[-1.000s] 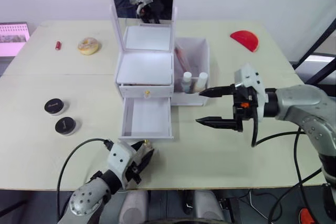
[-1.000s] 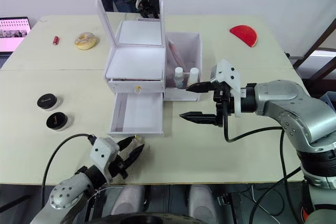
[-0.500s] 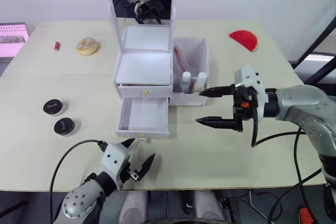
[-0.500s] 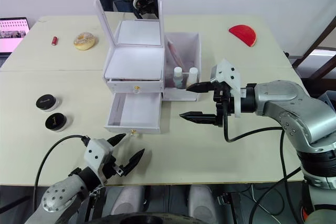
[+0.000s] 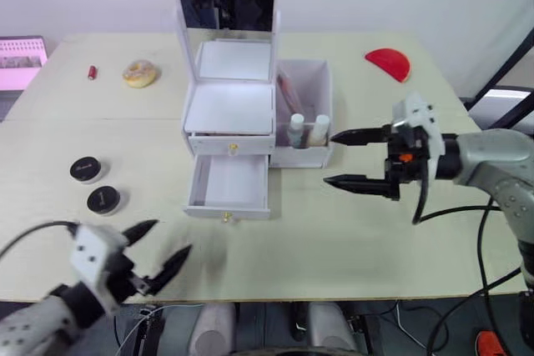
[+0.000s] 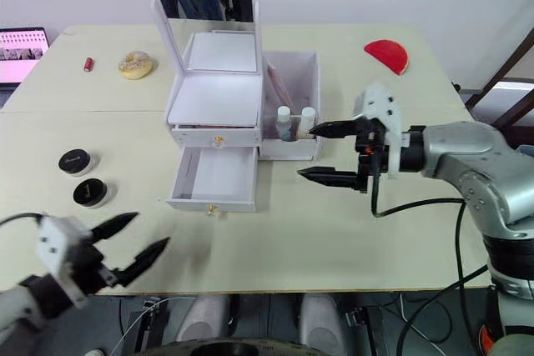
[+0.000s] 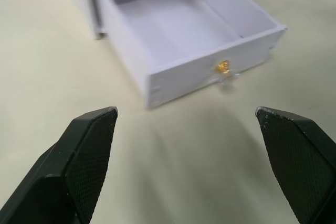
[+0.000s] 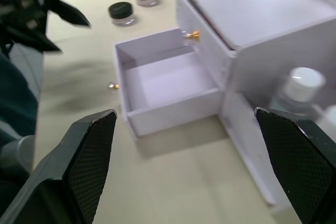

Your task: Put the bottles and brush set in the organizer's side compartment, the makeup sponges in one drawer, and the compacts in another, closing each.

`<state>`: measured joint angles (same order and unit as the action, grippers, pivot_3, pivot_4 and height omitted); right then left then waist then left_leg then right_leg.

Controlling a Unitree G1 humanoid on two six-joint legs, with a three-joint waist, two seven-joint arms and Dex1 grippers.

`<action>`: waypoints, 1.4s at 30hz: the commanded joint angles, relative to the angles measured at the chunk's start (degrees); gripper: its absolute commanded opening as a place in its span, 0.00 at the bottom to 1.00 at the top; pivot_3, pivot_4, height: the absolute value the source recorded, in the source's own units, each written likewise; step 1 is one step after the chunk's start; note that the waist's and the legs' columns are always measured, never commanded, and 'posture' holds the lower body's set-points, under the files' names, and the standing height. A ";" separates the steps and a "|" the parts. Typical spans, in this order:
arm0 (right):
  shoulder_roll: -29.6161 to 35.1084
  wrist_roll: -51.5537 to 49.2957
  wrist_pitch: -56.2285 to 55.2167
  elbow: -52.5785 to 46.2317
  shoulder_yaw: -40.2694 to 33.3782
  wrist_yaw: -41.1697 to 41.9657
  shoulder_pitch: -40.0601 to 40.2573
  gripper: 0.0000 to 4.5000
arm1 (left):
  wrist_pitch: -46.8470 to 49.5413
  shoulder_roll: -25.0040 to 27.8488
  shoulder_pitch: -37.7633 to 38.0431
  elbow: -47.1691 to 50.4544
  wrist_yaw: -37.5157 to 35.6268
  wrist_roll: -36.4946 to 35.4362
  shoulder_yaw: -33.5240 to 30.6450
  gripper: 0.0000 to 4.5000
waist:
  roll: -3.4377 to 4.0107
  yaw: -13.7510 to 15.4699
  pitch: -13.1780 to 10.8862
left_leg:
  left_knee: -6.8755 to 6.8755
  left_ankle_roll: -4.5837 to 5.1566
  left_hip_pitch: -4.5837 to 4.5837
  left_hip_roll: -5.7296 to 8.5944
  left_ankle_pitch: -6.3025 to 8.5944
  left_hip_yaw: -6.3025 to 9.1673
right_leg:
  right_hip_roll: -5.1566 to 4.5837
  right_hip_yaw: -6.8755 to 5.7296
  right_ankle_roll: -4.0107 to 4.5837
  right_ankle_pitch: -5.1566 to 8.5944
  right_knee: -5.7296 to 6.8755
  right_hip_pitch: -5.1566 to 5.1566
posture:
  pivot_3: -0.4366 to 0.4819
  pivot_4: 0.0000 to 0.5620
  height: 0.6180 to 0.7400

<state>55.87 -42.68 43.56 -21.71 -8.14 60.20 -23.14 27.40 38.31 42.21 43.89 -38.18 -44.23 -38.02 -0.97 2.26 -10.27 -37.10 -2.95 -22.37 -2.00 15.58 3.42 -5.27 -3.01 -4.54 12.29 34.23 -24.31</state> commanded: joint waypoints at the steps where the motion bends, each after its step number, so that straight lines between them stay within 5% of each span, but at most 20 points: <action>1: 2.37 1.36 -2.60 0.57 -5.13 1.81 3.68 1.00 | 2.35 3.31 0.87 -6.42 -6.52 -5.12 -10.39 0.99 | -0.01 -0.15 0.01 | -0.01 0.00 -0.01 0.01 0.00 -0.01 | 0.00 0.00 0.00 0.00 0.00 0.01 | 0.48 0.27 1.00; 8: 5.58 0.94 -4.81 4.12 -18.60 6.49 13.44 1.00 | 0.63 9.74 -2.80 -31.83 -16.86 -1.46 -18.32 0.99 | 0.03 -0.33 0.02 | -0.01 0.00 0.04 -0.01 0.00 -0.11 | -0.01 0.05 0.00 0.00 0.02 -0.06 | 0.48 0.27 1.00; 14: 4.85 9.86 -13.73 17.76 -26.30 8.41 25.99 1.00 | -12.53 16.32 -13.61 -61.19 -19.04 9.29 -17.71 0.99 | -0.10 -0.09 0.13 | -0.01 -0.03 0.08 -0.04 0.02 -0.12 | -0.01 0.04 0.01 0.01 -0.13 -0.22 | 0.48 0.27 1.00; 19: 2.04 10.84 -18.05 19.86 -28.25 9.04 31.22 1.00 | -18.60 17.97 -21.28 -72.15 -20.27 12.94 -15.66 0.99 | -0.08 -0.56 0.17 | 0.02 -0.04 0.05 -0.03 0.02 -0.38 | -0.19 0.05 0.00 0.00 -0.09 -0.06 | 0.48 0.27 1.00; 35: 1.51 8.57 -15.45 13.30 -28.52 6.40 31.00 1.00 | -20.12 17.01 -25.20 -72.66 -22.44 14.25 -13.12 0.99 | -0.08 -1.74 0.19 | 0.14 -0.04 0.16 -0.15 0.02 -0.42 | -0.16 0.03 0.01 -0.01 0.12 -0.12 | 0.48 0.27 1.00; 42: 2.20 5.51 -11.18 4.97 -23.24 3.82 24.53 1.00 | -16.77 13.92 -23.73 -62.03 -21.68 12.74 -12.12 0.99 | -0.05 -1.65 0.18 | 0.10 -0.04 0.17 -0.16 0.02 -0.43 | -0.16 0.03 0.02 -0.01 0.12 -0.12 | 0.48 0.27 1.00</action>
<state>57.13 -34.80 31.28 -12.96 -31.57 64.99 3.17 9.32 52.77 17.77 -22.84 -60.52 -30.22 -49.83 -1.02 0.62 -10.09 -36.99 -2.99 -22.20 -2.16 15.59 2.99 -5.43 -2.97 -4.52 12.27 34.35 -24.43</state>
